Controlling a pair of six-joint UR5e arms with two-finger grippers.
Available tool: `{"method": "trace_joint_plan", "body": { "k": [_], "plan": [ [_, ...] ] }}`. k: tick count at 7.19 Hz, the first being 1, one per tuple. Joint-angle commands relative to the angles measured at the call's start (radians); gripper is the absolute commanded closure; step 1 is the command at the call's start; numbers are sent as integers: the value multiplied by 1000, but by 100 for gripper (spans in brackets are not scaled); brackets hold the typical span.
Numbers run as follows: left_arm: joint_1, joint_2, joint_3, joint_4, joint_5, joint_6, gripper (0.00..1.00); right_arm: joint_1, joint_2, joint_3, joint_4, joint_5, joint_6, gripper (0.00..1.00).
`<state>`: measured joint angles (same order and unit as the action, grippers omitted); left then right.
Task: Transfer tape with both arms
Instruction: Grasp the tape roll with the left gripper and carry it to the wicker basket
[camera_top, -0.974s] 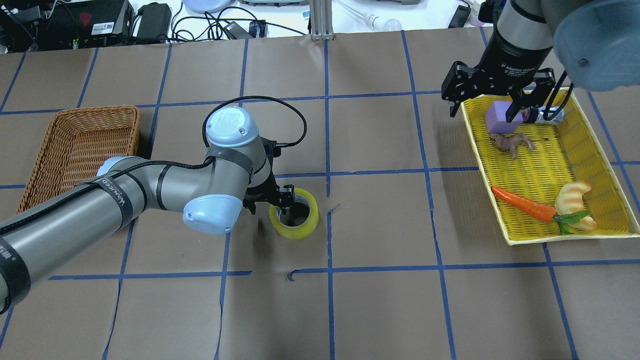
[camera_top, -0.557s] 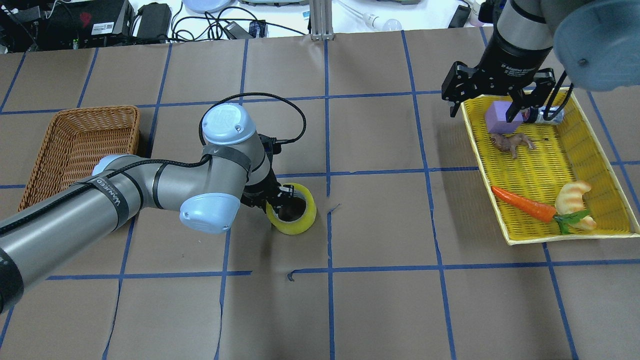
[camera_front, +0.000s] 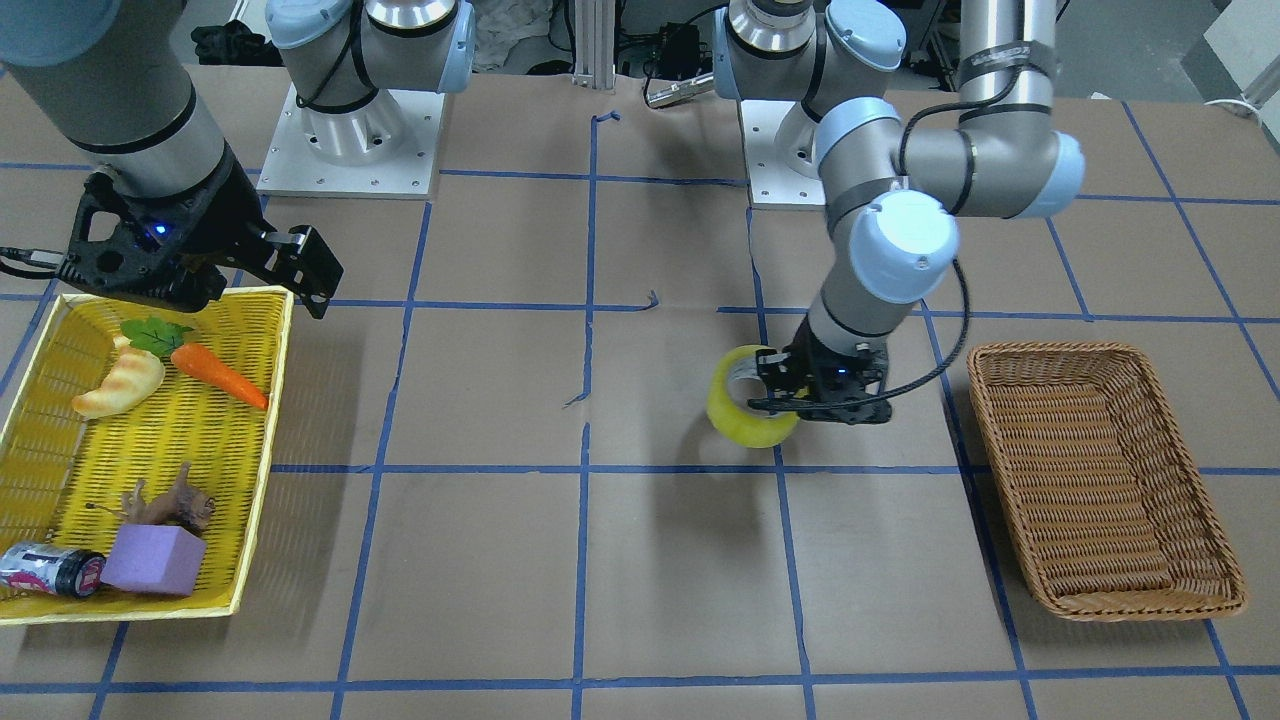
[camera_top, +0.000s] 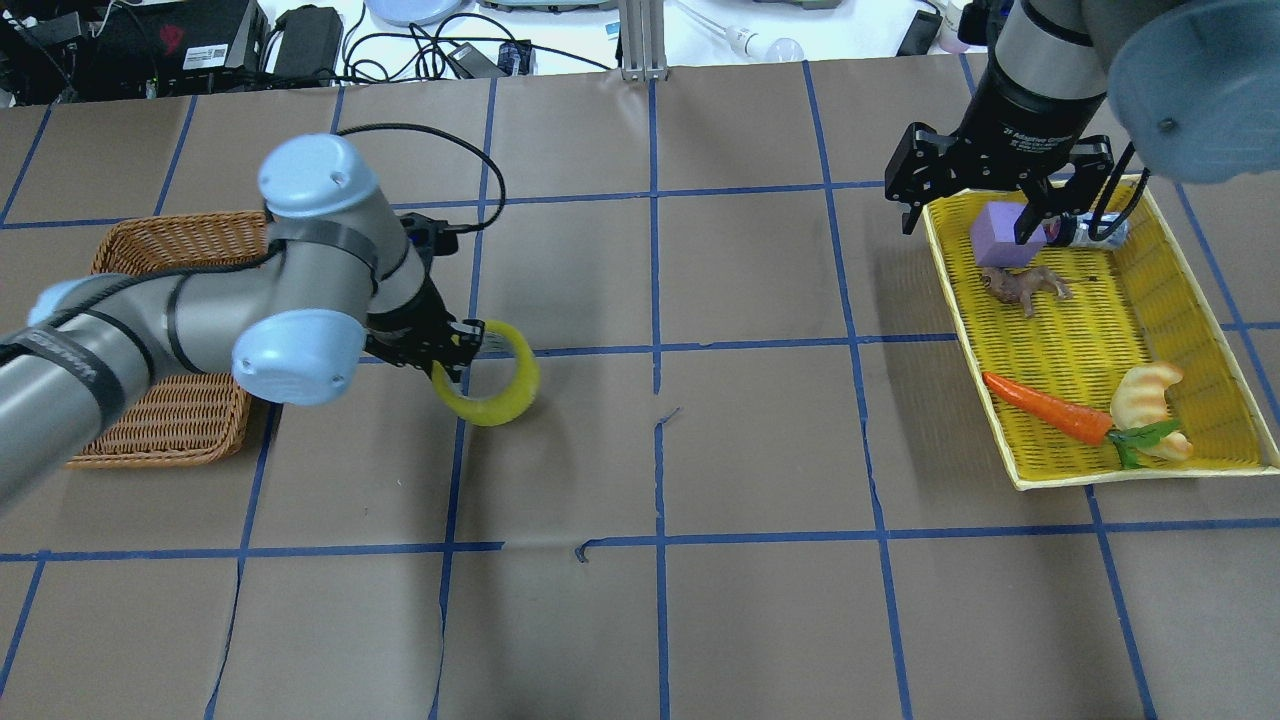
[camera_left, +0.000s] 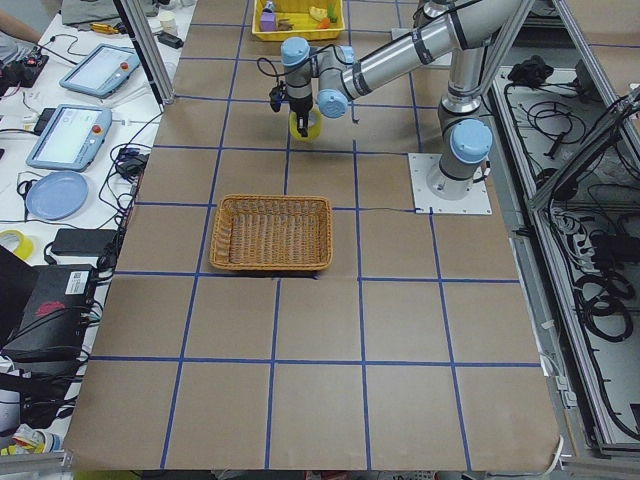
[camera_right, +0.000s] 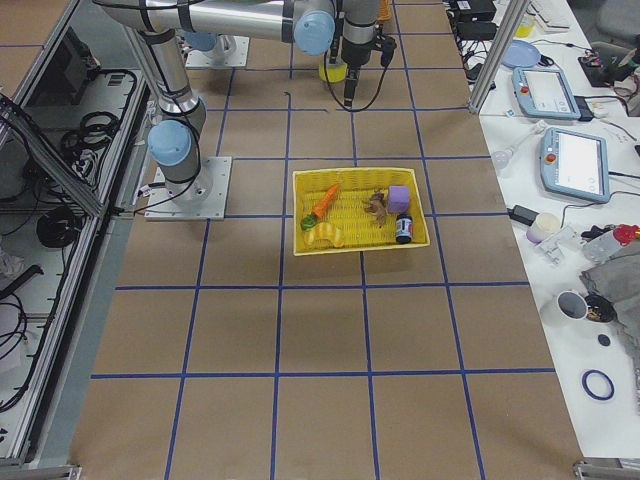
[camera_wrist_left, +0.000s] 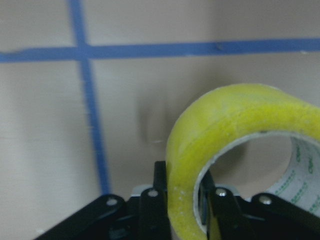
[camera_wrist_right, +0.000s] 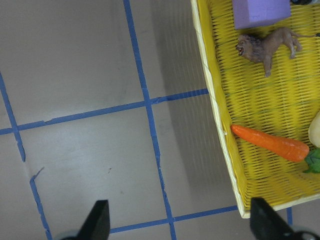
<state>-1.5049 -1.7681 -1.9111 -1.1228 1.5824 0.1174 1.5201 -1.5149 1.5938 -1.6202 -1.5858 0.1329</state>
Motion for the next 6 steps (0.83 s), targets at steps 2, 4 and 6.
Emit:
{"method": "trace_joint_plan", "body": {
  "k": [2,4,6],
  "plan": [
    [359,39,126,-198,64,490,100,2,1,3,-1,0,7,0],
    [559,15,126,-186,60,742,100,2,1,3,-1,-3,7,0],
    [600,-39,124,-24,62,829,100,2,1,3,-1,0,7,0]
  ]
}}
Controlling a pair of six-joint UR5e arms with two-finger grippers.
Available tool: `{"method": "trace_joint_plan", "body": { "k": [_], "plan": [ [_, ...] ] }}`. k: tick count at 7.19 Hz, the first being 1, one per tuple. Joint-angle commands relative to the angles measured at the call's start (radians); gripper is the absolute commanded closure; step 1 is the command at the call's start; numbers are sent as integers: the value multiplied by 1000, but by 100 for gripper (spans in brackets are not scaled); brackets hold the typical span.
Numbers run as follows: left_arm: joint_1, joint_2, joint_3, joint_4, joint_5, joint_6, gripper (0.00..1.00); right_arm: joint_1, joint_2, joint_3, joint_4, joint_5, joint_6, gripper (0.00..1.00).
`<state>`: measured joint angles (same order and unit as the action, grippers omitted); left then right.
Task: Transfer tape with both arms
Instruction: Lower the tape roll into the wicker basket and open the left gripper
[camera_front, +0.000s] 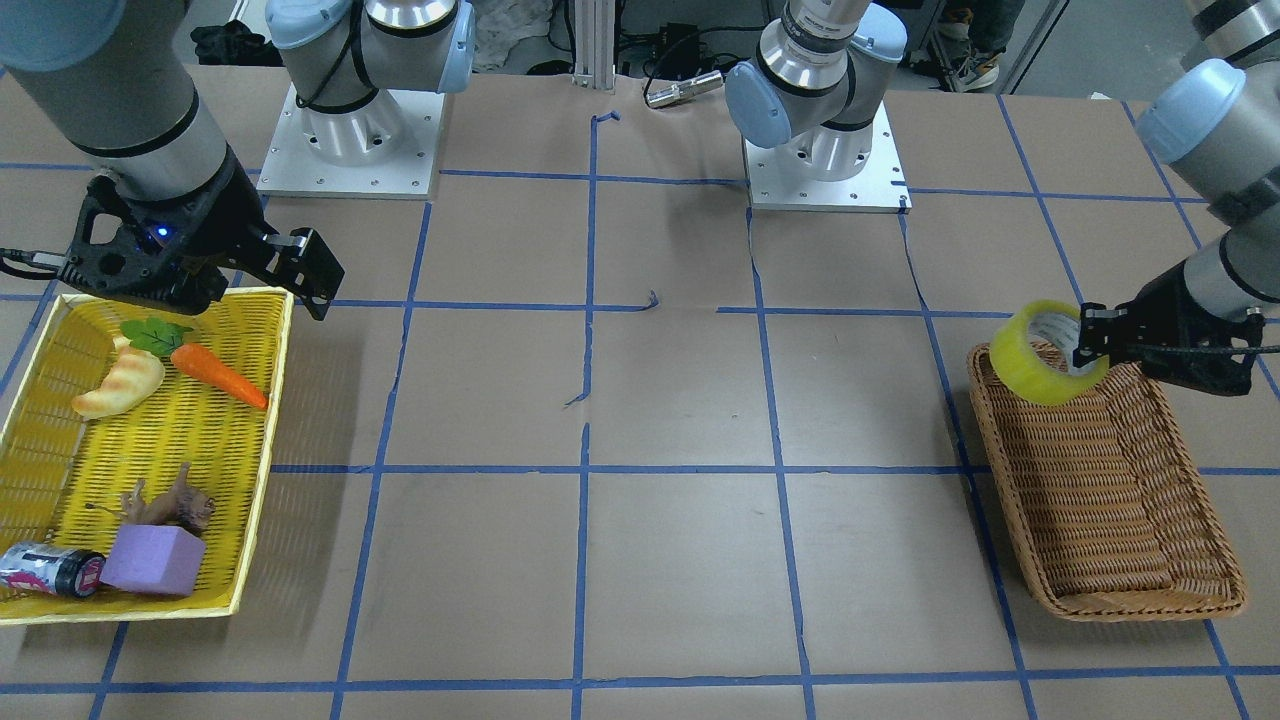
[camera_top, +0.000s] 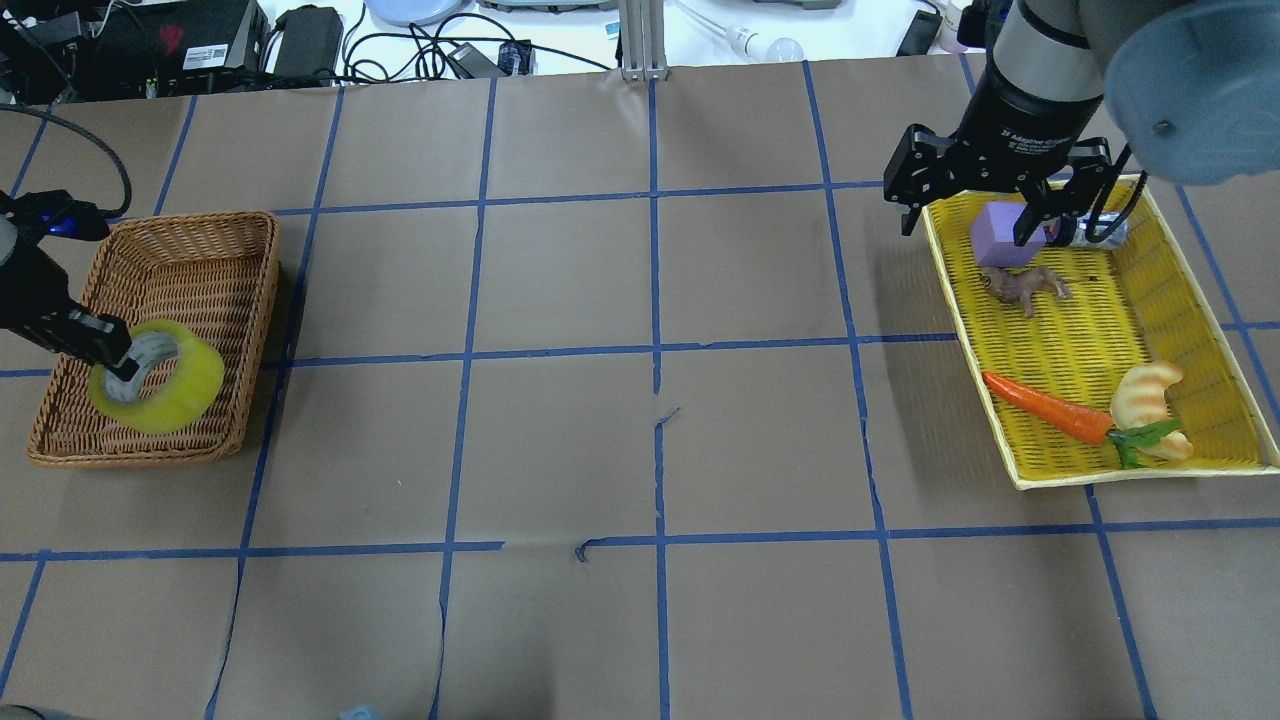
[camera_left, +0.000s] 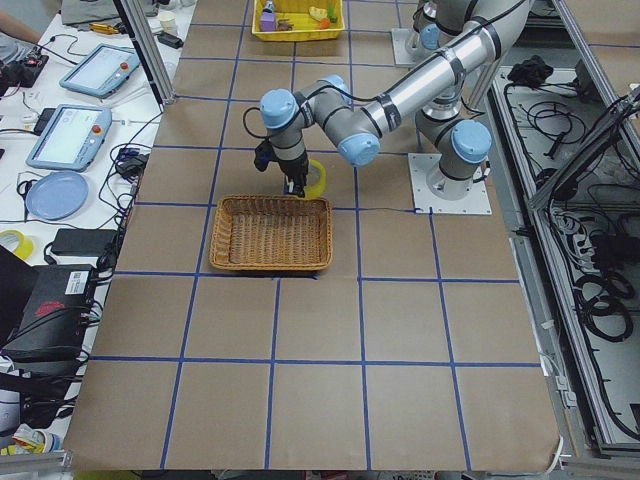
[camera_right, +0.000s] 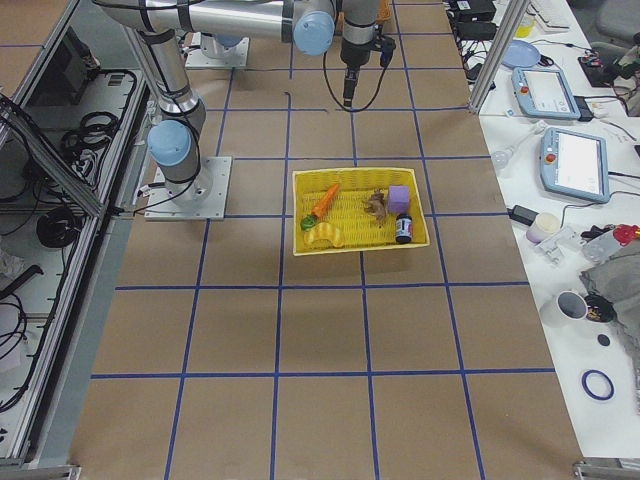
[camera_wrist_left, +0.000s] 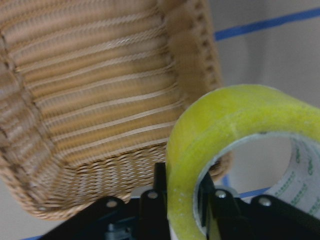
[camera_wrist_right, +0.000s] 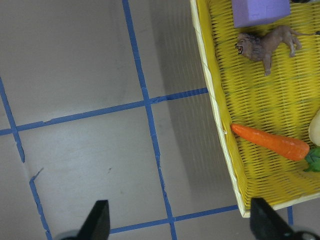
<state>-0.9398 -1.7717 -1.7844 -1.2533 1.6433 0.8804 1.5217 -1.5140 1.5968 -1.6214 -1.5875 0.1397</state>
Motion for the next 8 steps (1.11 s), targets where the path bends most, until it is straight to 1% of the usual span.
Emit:
{"method": "trace_joint_plan", "body": {
  "k": [1,3,4,5,6,7,8],
  "plan": [
    [36,-81,-3,180,-3,68,100,0,0,0,2,-3,-3,0],
    [35,-164,0,325,-16,60,95,0,-2,0,2,-2,-2,0],
    [35,-187,2,357,-29,55,85,0,-2,0,2,0,-2,0],
    [35,-205,2,379,-71,48,58,0,0,2,2,1,-2,0],
    [29,-212,5,380,-77,13,45,0,-3,2,2,0,0,0],
    [23,-200,7,380,-79,-44,42,0,-3,2,2,1,0,0],
    [1,-168,10,379,-76,-56,36,0,-2,2,0,0,-2,0]
  ]
}}
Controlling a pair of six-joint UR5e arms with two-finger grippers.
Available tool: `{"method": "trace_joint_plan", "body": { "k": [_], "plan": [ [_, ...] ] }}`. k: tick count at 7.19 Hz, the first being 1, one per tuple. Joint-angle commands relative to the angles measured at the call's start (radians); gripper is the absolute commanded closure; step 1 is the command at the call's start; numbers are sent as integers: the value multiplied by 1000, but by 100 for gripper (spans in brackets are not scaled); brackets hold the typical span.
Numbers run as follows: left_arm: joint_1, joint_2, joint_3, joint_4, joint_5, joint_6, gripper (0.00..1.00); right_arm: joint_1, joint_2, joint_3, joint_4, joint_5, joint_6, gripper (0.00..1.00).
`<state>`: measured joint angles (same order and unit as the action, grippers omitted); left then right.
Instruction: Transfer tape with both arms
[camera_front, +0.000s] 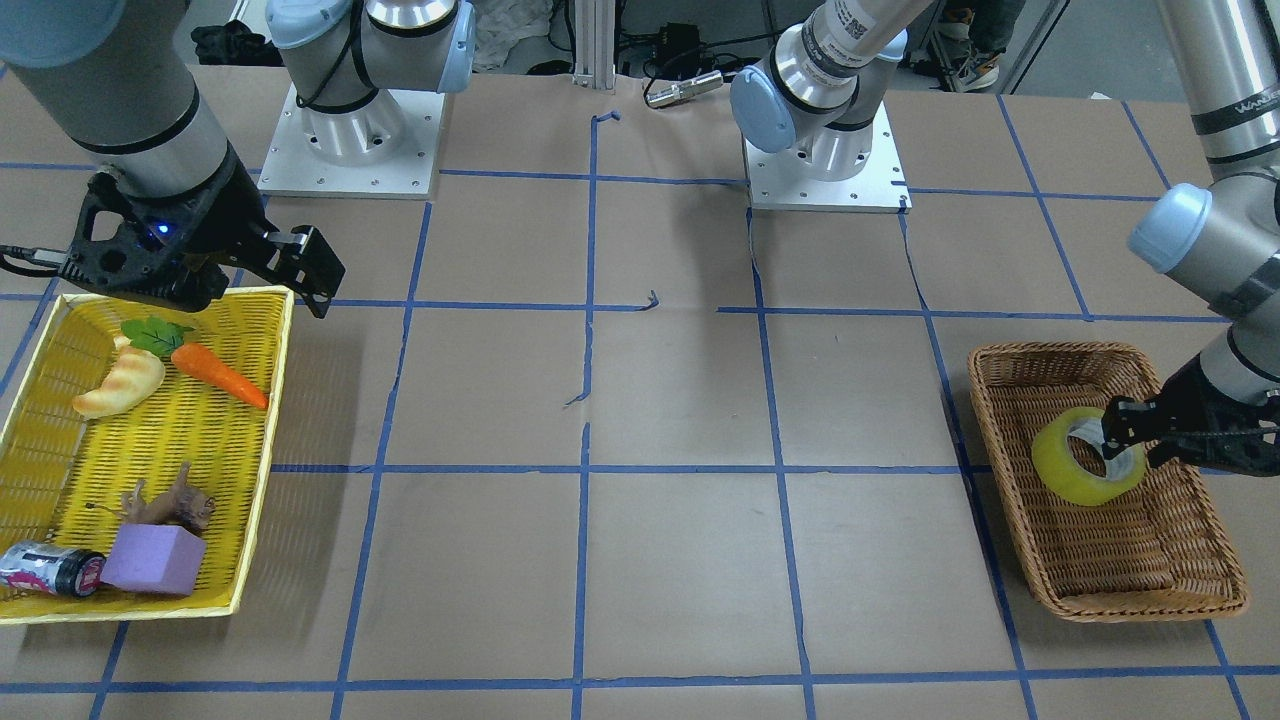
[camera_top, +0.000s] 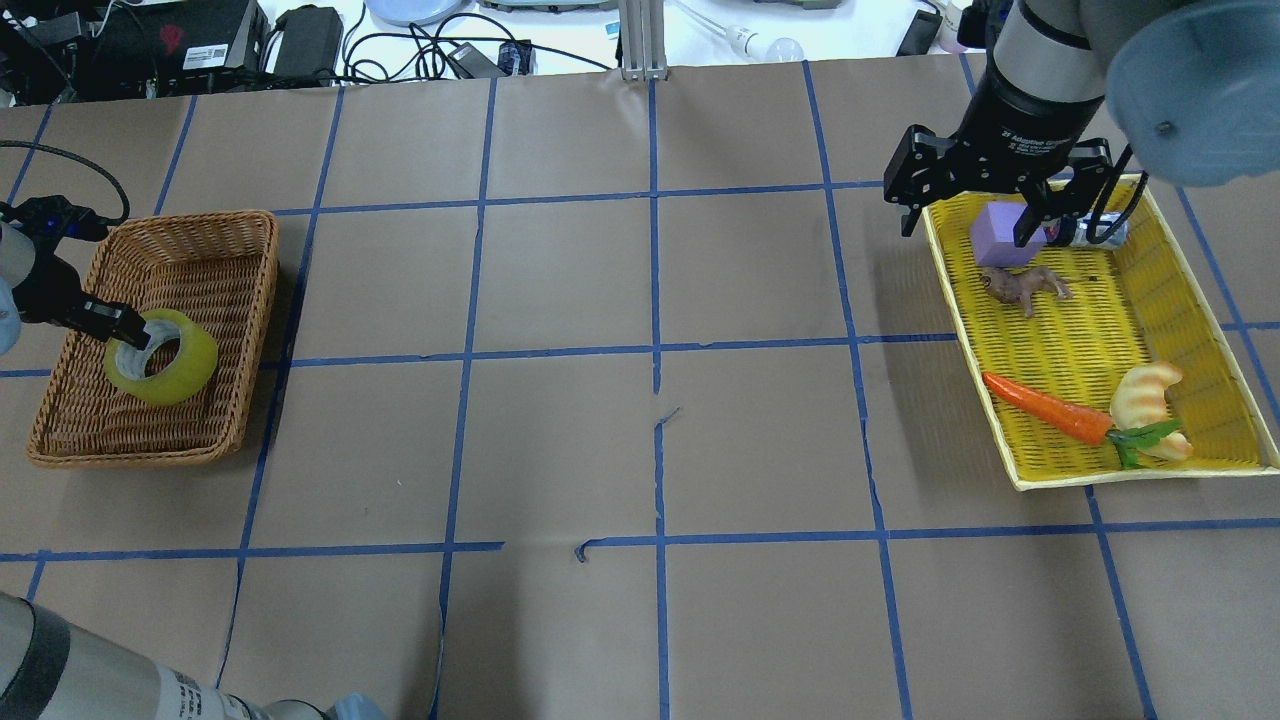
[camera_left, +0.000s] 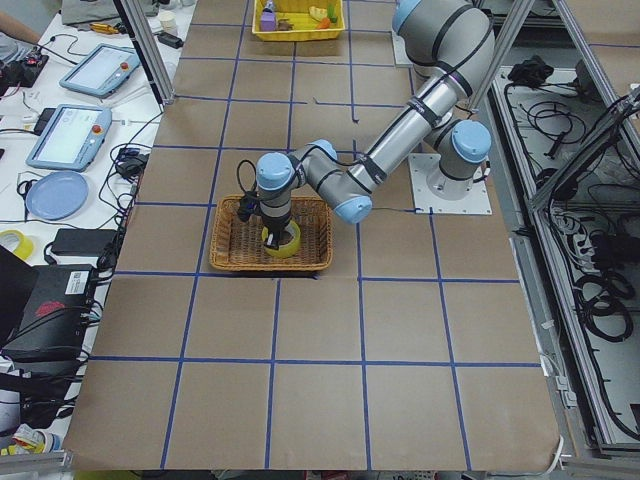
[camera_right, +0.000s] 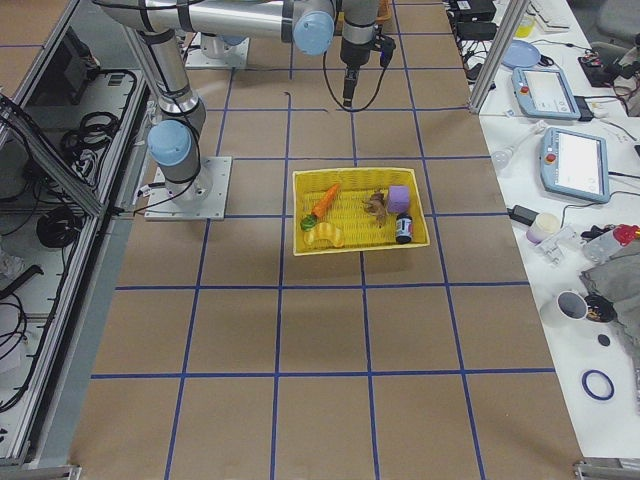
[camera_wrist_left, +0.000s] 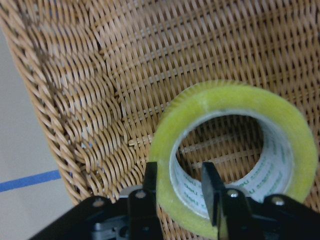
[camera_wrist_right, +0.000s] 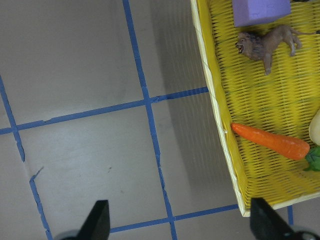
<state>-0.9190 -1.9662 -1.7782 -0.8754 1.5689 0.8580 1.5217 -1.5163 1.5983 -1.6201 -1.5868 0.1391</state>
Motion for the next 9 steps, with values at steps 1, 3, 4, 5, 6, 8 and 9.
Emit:
{"method": "trace_joint_plan", "body": {
  "k": [1,3,4,5,6,8,9],
  "plan": [
    [-87,77,6,-14,17,-37,35,0,2,0,0,1,0,0],
    [-206,142,8,-110,10,-273,32,0,1,0,-1,1,0,0],
    [-300,176,10,-164,13,-392,31,0,1,0,0,1,0,0],
    [-386,206,8,-225,16,-519,31,0,2,-1,-1,1,2,0],
    [-468,233,8,-273,8,-657,30,0,-1,-1,-1,1,-3,0],
    [-634,294,13,-350,14,-873,22,0,-7,-8,0,14,-13,0],
    [-677,328,13,-387,11,-899,7,0,-15,-15,2,15,-16,0]
  ]
}}
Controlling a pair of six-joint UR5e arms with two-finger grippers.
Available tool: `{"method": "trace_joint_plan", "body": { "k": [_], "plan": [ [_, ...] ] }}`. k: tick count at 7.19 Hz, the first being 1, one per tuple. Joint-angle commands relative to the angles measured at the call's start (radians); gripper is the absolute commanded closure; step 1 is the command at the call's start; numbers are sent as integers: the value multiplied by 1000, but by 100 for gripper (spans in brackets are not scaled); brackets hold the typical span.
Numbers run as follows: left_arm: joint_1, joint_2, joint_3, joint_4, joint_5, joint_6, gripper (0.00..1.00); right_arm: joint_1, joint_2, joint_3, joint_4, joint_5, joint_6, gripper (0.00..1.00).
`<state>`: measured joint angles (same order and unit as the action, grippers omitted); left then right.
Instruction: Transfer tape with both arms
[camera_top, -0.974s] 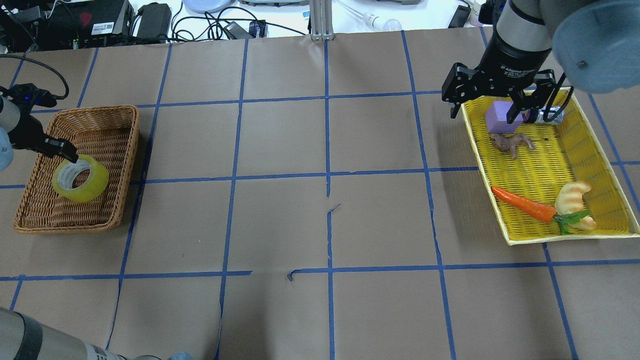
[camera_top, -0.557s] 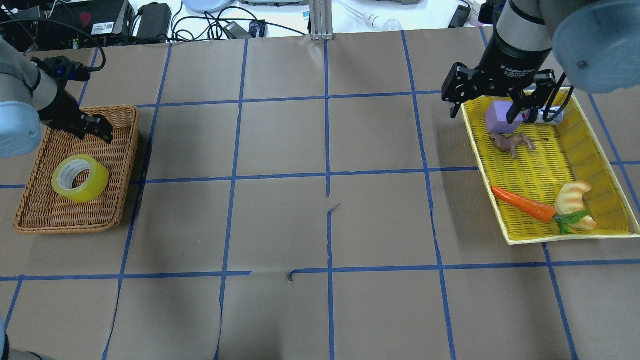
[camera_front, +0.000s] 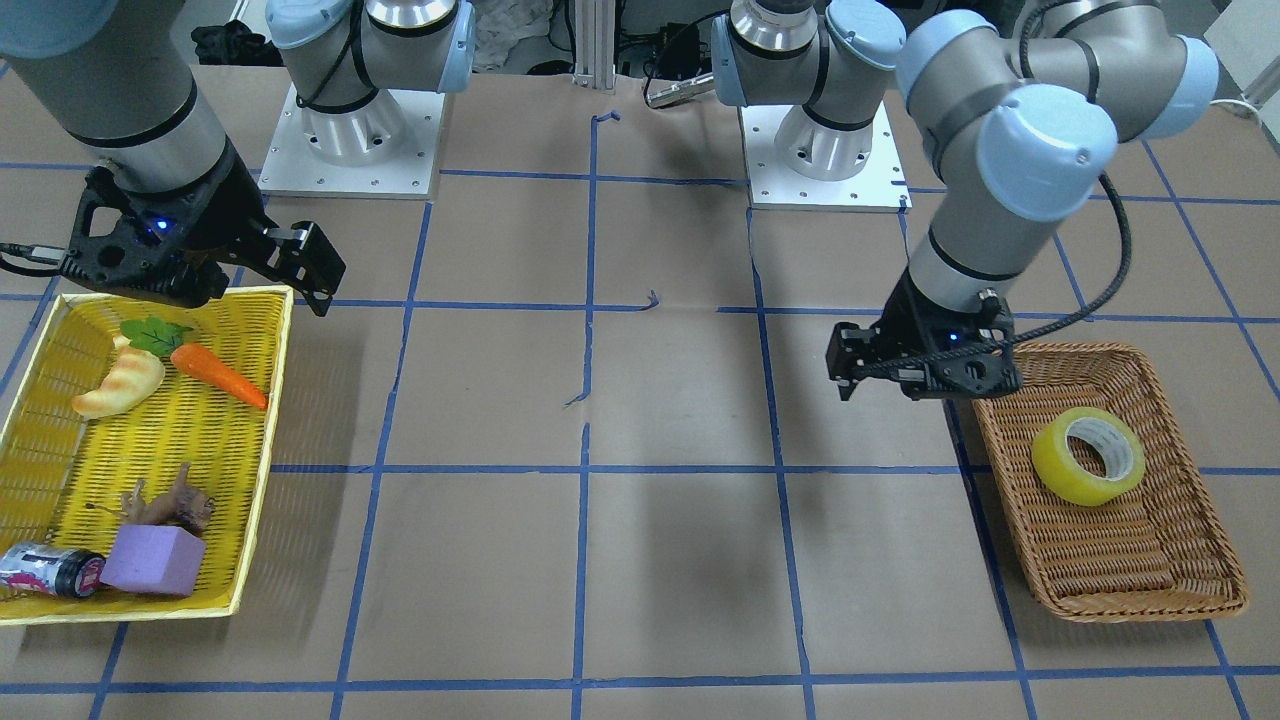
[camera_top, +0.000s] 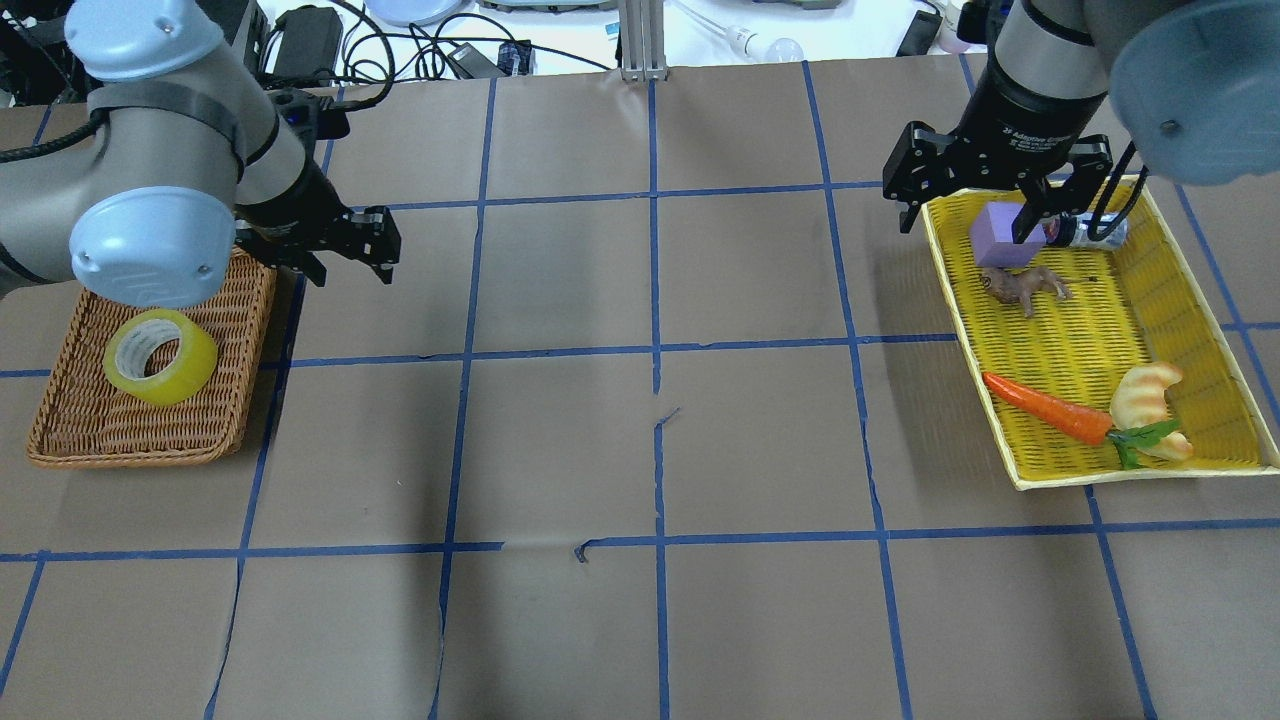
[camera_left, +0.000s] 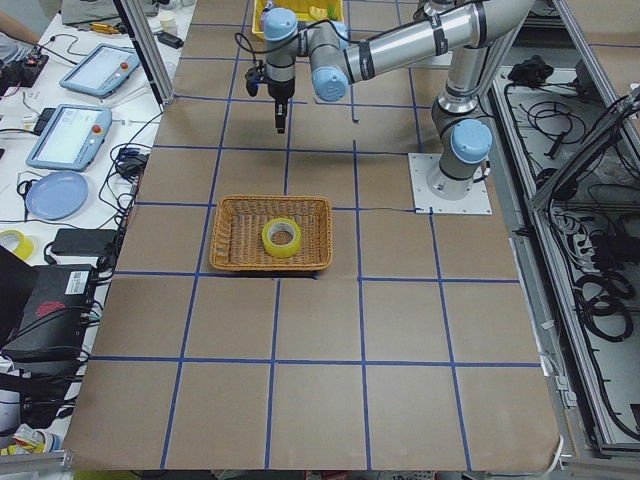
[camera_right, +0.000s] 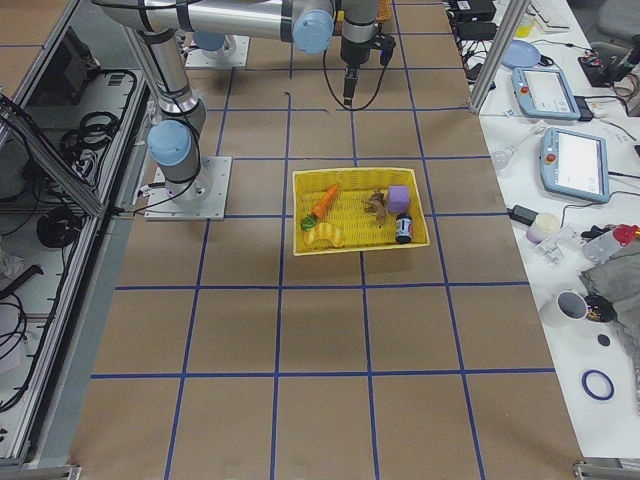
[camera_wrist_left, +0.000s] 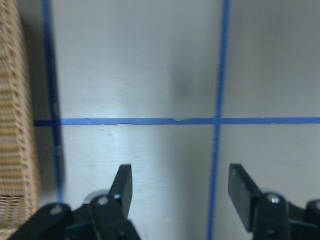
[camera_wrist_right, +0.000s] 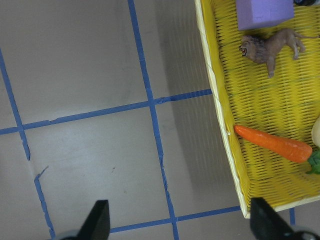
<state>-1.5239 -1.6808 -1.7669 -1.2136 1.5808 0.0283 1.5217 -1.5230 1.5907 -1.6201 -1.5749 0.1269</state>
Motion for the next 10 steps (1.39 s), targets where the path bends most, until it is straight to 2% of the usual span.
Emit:
{"method": "trace_joint_plan", "body": {
  "k": [1,2,5,10],
  "plan": [
    [-90,74,4,-88,-5,-73,0,2,-14,-5,6,3,-10,0],
    [-91,101,33,-160,-8,-73,0,2,-16,-5,32,4,-12,0],
    [-90,104,271,-485,-25,-73,0,14,-20,-3,42,15,-12,0],
    [-85,79,264,-485,-19,-70,0,14,-19,2,40,13,-12,0]
  ]
}}
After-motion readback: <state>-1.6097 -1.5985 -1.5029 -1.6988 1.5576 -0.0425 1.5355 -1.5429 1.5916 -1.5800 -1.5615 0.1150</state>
